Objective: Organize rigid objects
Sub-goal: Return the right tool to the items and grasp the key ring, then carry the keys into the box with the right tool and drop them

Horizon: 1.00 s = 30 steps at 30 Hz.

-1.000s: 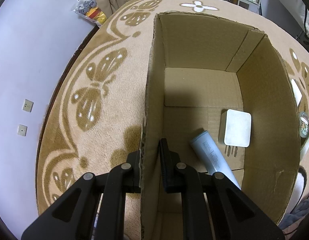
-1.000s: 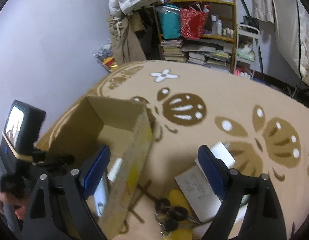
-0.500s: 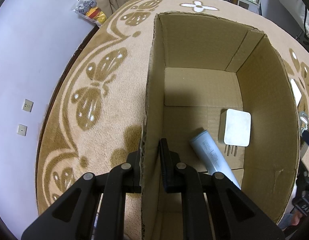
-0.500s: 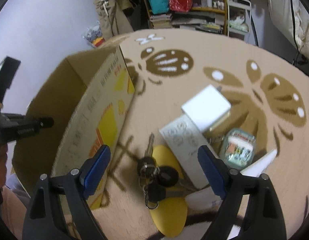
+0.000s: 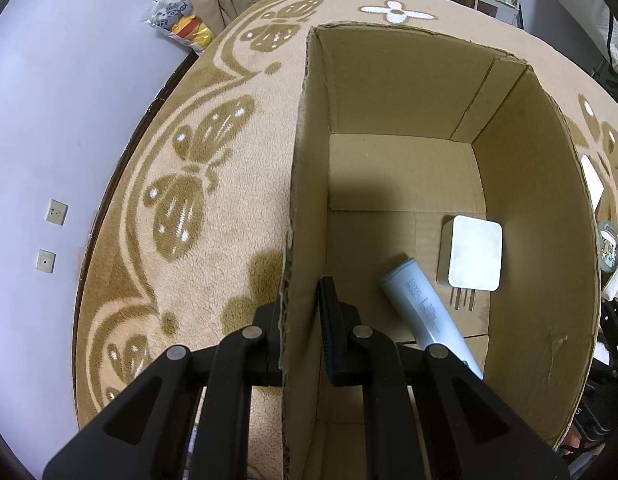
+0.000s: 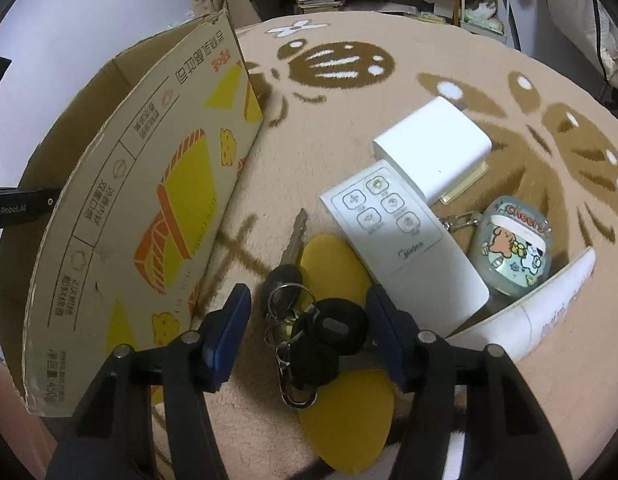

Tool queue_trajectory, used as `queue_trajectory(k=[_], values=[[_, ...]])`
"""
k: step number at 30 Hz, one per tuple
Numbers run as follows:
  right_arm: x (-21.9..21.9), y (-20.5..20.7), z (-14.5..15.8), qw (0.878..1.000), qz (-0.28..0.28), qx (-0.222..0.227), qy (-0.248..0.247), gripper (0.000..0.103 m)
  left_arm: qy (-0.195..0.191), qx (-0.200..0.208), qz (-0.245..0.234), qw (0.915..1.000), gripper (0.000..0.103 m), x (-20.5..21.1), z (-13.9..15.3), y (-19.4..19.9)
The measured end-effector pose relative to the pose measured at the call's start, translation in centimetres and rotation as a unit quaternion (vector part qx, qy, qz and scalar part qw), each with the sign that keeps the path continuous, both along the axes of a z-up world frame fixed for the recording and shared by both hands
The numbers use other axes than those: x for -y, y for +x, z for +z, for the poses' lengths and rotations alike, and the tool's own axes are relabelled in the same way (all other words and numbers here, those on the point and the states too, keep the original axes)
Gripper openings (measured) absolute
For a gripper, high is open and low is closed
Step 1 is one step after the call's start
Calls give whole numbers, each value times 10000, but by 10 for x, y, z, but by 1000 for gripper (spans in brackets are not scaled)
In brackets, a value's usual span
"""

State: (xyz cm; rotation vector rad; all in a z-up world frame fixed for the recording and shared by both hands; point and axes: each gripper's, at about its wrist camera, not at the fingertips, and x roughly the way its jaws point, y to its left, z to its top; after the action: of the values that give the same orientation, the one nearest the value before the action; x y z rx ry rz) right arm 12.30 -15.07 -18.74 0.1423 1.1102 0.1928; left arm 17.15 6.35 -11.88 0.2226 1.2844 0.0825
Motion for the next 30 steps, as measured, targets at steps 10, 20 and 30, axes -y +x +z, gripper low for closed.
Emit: queue_trajectory(k=[10,20,30], values=[[-2,-2,0,9998,-38,57,-188,51,-4,-1,5,10000,12,0,0,1],[-5,0,3,9996,-91,259,-57,17,23,7,-10,10000,12,-1,0,1],[4,7,17,9981,-361,492,56,9,49,2,-19,10000,12,0,1,2]])
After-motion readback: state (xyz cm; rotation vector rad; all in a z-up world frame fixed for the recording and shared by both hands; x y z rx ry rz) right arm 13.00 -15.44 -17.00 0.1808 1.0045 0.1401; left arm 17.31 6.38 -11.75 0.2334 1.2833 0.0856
